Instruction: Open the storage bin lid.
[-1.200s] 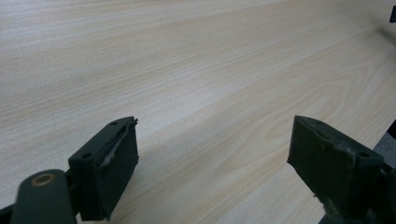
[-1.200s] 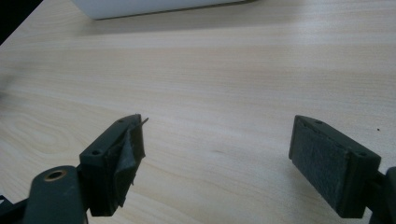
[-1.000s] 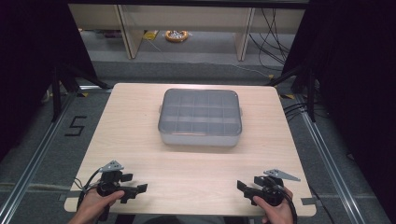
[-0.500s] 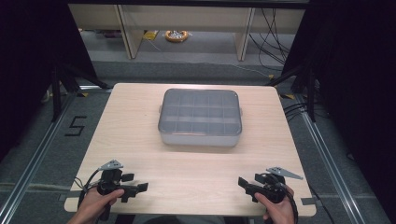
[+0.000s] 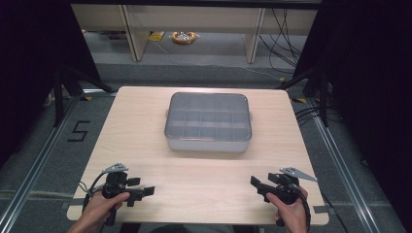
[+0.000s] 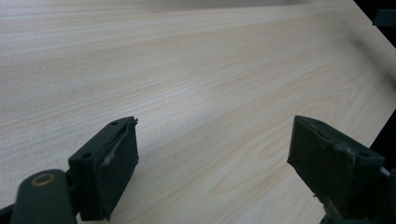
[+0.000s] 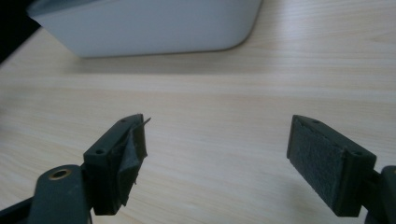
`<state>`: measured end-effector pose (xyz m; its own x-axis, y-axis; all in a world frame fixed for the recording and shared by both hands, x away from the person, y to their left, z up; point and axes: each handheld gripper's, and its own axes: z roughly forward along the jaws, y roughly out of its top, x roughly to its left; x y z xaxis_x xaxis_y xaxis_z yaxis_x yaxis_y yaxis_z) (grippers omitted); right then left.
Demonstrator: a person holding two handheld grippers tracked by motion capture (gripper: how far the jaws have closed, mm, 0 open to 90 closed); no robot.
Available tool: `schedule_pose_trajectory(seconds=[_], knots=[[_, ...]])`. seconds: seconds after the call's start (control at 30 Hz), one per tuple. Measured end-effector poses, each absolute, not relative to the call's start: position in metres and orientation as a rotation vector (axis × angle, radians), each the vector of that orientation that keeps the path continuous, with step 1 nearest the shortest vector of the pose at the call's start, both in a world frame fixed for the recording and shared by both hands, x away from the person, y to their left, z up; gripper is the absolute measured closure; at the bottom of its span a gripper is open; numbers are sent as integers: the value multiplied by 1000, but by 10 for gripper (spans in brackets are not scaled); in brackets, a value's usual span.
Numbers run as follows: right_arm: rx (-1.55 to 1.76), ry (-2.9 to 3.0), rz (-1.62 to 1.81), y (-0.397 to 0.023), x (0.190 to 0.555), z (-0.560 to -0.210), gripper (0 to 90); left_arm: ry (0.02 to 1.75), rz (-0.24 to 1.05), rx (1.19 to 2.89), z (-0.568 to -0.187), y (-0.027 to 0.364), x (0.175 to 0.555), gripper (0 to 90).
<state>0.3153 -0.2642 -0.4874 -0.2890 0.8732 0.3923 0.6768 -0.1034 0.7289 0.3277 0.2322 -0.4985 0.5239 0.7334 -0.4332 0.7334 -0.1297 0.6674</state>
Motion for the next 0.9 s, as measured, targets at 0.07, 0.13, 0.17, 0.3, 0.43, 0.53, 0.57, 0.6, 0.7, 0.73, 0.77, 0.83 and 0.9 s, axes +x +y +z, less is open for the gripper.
schedule_pose_trajectory(seconds=[0.07, 0.13, 0.17, 0.3, 0.43, 0.53, 0.57, 0.6, 0.7, 0.73, 0.77, 0.83, 0.9], knots=[[1689, 1929, 1330, -264, 322, -484, 219, 1210, 6, 1850, -496, 234, 332, 151], [1663, 1933, 1358, -268, 330, -482, 231, 1217, 6, 1831, -494, 236, 336, 151], [1663, 1933, 1358, -268, 330, -482, 231, 1217, 6, 1831, -494, 236, 336, 151], [1678, 1918, 1378, -269, 340, -477, 243, 1236, 4, 1812, -492, 237, 344, 152], [1727, 1898, 1399, -271, 346, -474, 252, 1227, 8, 1823, -491, 236, 349, 152], [1709, 1904, 1403, -275, 351, -473, 255, 1227, 17, 1816, -488, 235, 353, 152], [1689, 1903, 1407, -276, 353, -473, 255, 1226, 21, 1818, -487, 235, 355, 152], [1765, 1882, 1410, -272, 352, -469, 256, 1227, 23, 1816, -486, 235, 356, 153], [1709, 1899, 1407, -274, 360, -466, 258, 1233, 15, 1804, -484, 234, 363, 153], [1701, 1894, 1408, -274, 363, -465, 259, 1233, 17, 1803, -484, 234, 365, 154], [1699, 1901, 1416, -274, 365, -463, 259, 1233, 17, 1803, -484, 234, 365, 154], [1720, 1892, 1416, -274, 367, -461, 260, 1238, 25, 1791, -481, 235, 371, 154], [1688, 1893, 1422, -278, 375, -460, 262, 1245, 25, 1785, -480, 235, 376, 156]])
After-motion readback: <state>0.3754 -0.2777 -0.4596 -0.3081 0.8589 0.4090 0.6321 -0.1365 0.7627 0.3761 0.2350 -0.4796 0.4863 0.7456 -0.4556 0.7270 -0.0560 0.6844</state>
